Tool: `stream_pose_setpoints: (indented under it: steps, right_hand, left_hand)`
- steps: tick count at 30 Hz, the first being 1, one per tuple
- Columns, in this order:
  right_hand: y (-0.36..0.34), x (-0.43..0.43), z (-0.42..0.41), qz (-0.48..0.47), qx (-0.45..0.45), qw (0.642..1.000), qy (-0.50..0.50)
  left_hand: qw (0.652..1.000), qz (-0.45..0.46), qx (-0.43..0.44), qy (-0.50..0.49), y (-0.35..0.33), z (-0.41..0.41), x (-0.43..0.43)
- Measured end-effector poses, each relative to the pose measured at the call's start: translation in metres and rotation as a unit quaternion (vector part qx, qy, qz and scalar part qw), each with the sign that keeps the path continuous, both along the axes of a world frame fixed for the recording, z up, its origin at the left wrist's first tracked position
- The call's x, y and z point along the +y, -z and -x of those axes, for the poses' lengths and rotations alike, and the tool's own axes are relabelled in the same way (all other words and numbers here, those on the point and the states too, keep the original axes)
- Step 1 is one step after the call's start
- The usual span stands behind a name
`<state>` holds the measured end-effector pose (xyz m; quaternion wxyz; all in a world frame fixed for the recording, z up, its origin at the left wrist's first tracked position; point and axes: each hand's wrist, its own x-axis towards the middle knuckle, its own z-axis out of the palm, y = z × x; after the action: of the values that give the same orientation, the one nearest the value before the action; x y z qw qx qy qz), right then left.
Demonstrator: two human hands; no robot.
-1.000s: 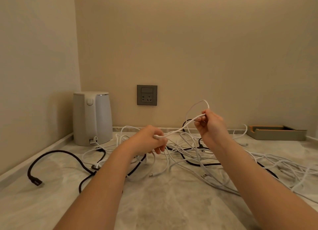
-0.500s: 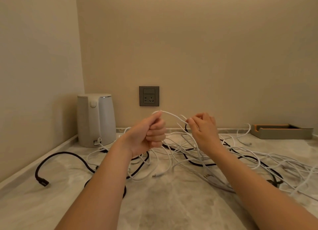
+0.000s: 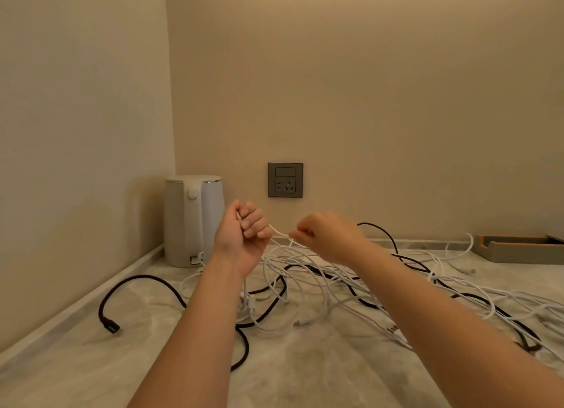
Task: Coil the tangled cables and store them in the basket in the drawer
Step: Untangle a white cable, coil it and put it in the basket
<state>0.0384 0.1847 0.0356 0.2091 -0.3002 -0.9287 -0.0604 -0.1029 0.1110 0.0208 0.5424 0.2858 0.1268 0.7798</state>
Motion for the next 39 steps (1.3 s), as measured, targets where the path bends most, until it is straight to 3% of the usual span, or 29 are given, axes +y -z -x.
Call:
stream_pose_setpoints:
  steps: [5, 9, 12, 15, 18, 20, 23, 27, 31, 36, 39]
  right_hand:
    - [0.015, -0.029, -0.014, 0.040, -0.086, 0.991, -0.095]
    - [0.001, -0.047, -0.027, 0.029, -0.070, 0.988, -0.138]
    - [-0.007, -0.061, -0.034, 0.081, 0.009, 0.975, -0.209]
    - [-0.008, -0.062, -0.037, 0.119, 0.110, 0.956, -0.243]
    - [-0.008, -0.047, -0.042, 0.062, 0.230, 0.947, -0.214]
    - [-0.008, -0.035, -0.047, 0.013, 0.310, 0.932, -0.186]
    - [-0.008, -0.023, -0.055, 0.022, 0.402, 0.897, -0.182]
    - [-0.003, -0.015, -0.054, 0.117, 0.449, 0.869, -0.171]
    - [0.010, -0.014, -0.045, 0.222, 0.440, 0.858, -0.144]
    - [0.023, -0.017, -0.038, 0.395, 0.407, 0.808, -0.156]
    - [0.032, -0.017, -0.029, 0.452, 0.369, 0.795, -0.167]
  left_hand:
    - [0.992, 0.077, 0.079, -0.063, -0.004, -0.008, 0.001]
    - [0.980, 0.093, 0.144, -0.103, -0.006, -0.013, 0.002]
    - [0.971, 0.089, 0.179, -0.134, -0.003, -0.010, 0.000]
    - [0.943, 0.095, 0.286, -0.139, -0.003, -0.017, -0.002]
    - [0.901, 0.092, 0.406, -0.120, -0.002, -0.034, 0.001]
    - [0.891, 0.080, 0.439, -0.085, -0.003, -0.046, 0.001]
    - [0.896, 0.073, 0.438, 0.015, -0.003, -0.067, 0.000]
    - [0.920, 0.087, 0.361, 0.125, 0.000, -0.074, -0.001]
    - [0.937, 0.076, 0.295, 0.173, 0.002, -0.072, 0.000]
    - [0.933, 0.057, 0.289, 0.208, 0.002, -0.067, -0.003]
    - [0.939, 0.019, 0.270, 0.213, 0.001, -0.068, -0.005]
